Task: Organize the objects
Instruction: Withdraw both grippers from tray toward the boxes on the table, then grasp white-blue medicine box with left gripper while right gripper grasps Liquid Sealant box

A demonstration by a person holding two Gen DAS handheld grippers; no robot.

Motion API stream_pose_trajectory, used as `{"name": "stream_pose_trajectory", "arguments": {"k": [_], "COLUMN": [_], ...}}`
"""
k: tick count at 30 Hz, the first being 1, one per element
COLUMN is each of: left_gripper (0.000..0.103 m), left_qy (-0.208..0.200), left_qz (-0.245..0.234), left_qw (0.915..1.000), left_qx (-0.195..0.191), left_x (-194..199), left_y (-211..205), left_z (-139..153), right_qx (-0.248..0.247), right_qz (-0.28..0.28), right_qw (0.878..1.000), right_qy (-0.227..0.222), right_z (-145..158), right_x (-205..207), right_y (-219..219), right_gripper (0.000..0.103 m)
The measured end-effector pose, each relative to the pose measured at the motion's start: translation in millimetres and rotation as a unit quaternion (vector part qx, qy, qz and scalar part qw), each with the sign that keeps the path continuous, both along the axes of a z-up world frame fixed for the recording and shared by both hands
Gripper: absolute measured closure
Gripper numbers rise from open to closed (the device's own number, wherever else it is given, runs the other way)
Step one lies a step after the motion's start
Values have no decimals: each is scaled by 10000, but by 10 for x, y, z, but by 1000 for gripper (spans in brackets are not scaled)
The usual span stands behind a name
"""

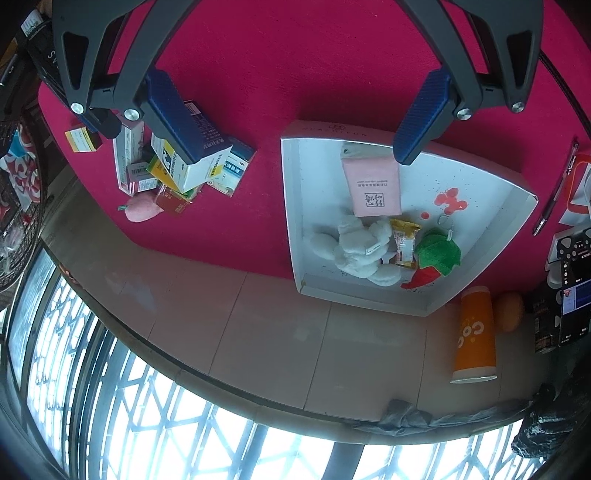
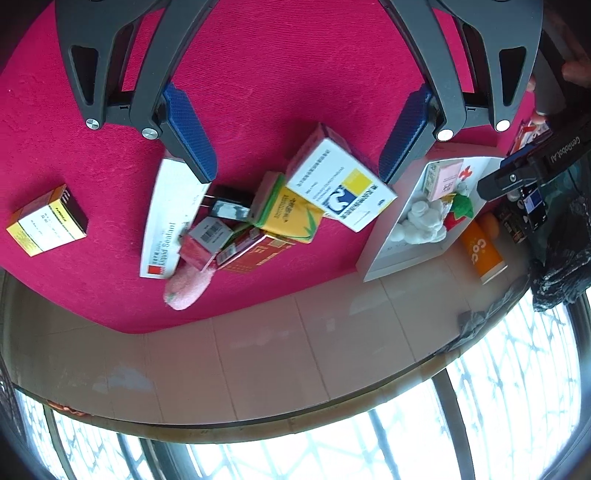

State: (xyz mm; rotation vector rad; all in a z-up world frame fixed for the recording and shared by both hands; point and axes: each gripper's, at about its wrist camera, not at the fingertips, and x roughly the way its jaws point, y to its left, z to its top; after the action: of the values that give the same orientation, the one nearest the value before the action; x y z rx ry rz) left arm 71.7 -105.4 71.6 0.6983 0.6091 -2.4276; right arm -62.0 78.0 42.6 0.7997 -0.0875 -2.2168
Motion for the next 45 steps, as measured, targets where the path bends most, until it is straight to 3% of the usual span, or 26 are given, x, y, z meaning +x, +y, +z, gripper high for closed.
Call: {"name": "stream_pose_trajectory", "arguments": {"k": [12,31,37,40,45], "left_gripper": [0,0,0,0,0], "left_qy": [-415,-637,-789,-921,-1352], "left_qz": [-427,-862,-1339,-1834,-2144], "left_qw": [9977,9939,9875,9730,9404], "left_qx": [337,276,-273,-1051,-2267], "left_x": [-212,-376,-727,-966,-1215], "left_y": [138,227,469,742,1025], "left_z": [-175,-294,-239,-233,-357], "right_qx": [-46,-54,-4,5,24], "right_qz": [-580,-1269,-1350,-1332,-1315], "right_qw": [9978,9905,9887,9890,9892], "right_qy": [-303,-519,-657,-650,-645], "right_z": [-101,-171,-212,-210,-203], "right_x": [-311,-643,-708,-709,-718], "right_y": [410,885,942,954,1004], "right_gripper": [13,13,13,13,13]}}
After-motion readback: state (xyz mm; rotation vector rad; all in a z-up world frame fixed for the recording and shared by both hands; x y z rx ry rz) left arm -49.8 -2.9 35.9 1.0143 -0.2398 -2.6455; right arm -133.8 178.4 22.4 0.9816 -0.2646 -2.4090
